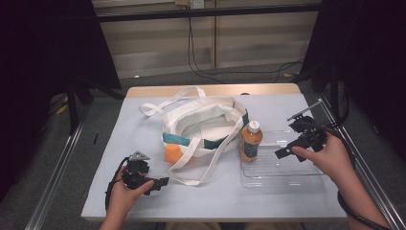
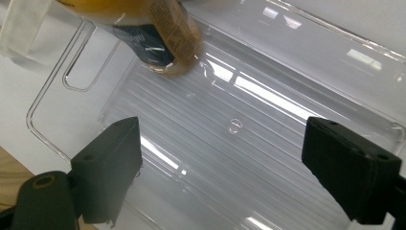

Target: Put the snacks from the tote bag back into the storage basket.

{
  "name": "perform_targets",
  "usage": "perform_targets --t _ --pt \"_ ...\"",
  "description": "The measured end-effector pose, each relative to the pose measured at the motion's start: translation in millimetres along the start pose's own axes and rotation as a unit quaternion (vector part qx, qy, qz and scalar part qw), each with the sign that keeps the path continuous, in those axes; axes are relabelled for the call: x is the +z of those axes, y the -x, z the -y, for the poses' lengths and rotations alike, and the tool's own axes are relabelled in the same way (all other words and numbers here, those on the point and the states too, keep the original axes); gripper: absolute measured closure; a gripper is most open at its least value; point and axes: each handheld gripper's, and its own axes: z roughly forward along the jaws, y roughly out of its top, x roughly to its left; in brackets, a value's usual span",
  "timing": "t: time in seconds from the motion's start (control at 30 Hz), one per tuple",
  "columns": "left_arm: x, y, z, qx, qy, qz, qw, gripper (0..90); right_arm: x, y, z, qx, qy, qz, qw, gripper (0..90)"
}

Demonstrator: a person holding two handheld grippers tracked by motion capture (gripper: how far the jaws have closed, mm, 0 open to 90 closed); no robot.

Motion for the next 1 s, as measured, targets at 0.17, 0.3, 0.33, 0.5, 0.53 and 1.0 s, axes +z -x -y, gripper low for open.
perform_targets --t 0.17,0.3,0.33,0.5,0.53,1.0 --pt "-0.5 0.3 -0.1 0.0 -0.001 0.0 1.0 4.2 -0.3 0.5 3.9 0.003 0.003 0.002 1.0 13.9" --pt "-0.1 0.4 0.3 -0.001 0.001 0.0 1.0 4.2 0.0 2.4 7.6 -0.003 0.008 0.003 1.0 13.9" --pt "0.1 0.6 0.5 -0.001 0.003 -0.001 1.0 4.2 -0.3 1.6 8.5 0.005 0.006 0.004 1.0 13.9" --pt "0.0 1.1 0.4 -0.003 0.002 0.0 1.0 4.2 2.6 4.7 13.8 0.001 0.011 0.0 0.9999 13.7" --pt "0.0 1.2 0.4 -0.003 0.002 0.0 1.0 4.2 3.4 5.3 14.5 0.003 0.015 0.0 0.9999 13.7" --pt "-2.2 1.3 0.9 -0.003 0.008 -0.002 1.0 4.3 6.5 7.8 22.7 0.004 0.037 -0.008 0.9993 13.5"
